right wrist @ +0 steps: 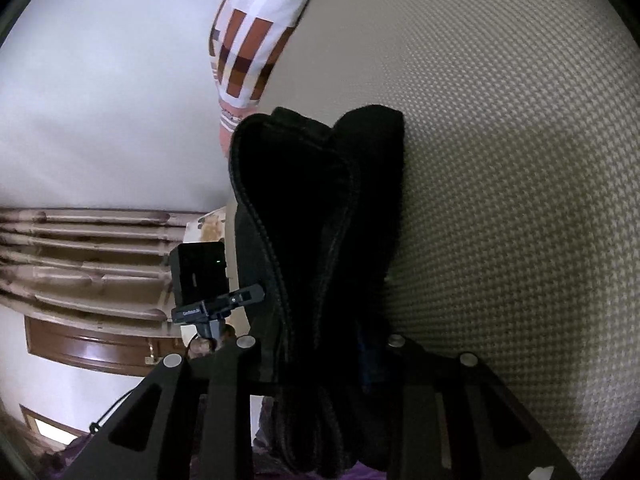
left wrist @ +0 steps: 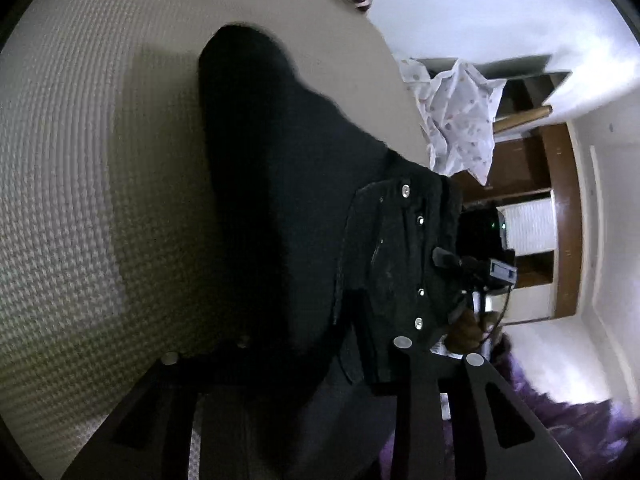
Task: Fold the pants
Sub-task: 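Lift the held trousers with both grippers and fold them over, then carry the folded black trousers toward the pink pillow with both grippers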
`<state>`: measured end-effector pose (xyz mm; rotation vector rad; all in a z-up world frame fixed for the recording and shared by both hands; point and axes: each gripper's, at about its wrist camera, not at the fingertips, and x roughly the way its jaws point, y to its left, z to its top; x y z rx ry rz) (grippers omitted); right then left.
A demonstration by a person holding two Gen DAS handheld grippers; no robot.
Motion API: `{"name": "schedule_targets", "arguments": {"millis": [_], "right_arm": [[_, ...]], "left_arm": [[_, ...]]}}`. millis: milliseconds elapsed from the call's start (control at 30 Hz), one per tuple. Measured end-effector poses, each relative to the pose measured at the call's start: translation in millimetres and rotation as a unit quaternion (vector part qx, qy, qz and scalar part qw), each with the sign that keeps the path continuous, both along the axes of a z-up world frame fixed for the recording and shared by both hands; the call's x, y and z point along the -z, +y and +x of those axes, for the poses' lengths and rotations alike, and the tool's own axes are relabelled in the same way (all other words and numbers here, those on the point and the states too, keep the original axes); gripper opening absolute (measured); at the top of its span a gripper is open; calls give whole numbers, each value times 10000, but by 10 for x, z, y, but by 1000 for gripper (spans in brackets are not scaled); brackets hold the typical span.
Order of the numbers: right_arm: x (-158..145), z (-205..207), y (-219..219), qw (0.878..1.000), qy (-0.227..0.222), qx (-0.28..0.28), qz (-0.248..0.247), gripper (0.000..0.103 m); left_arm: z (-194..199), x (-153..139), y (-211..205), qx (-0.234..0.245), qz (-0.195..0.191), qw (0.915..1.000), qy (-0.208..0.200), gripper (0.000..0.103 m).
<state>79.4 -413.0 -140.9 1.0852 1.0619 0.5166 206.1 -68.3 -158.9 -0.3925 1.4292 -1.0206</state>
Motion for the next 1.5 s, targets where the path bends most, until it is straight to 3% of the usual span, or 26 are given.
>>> {"name": "schedule_targets", "arguments": {"millis": [67,133,367,633,1000,1500], "right_arm": [[38,19,-6,10000,46,42,52,27],[53,-22,-30,9998,32,111,144,27],[14,-117,-27,9977,-146,359,556,26],[-137,-87,186,9961,-353,281,764,26],[-254,205,720,9933,-458,48,1056,26],[-561,813,1456,9932,-571,-504,880,26]], "left_arm": [[-122,-99,-28,7,118,9990,-428,22],[-170,-170,-7,-129,34,9987,-502,16],[-394,-479,5,-344,-115,9949,-944,15],[-433,-725,158,-689,206,9888,-1304,15],[-459,-1054,568,-1055,896,9675,-2114,15],[-245,-1284,1263,-1556,1386,9369,-2807,15]]}}
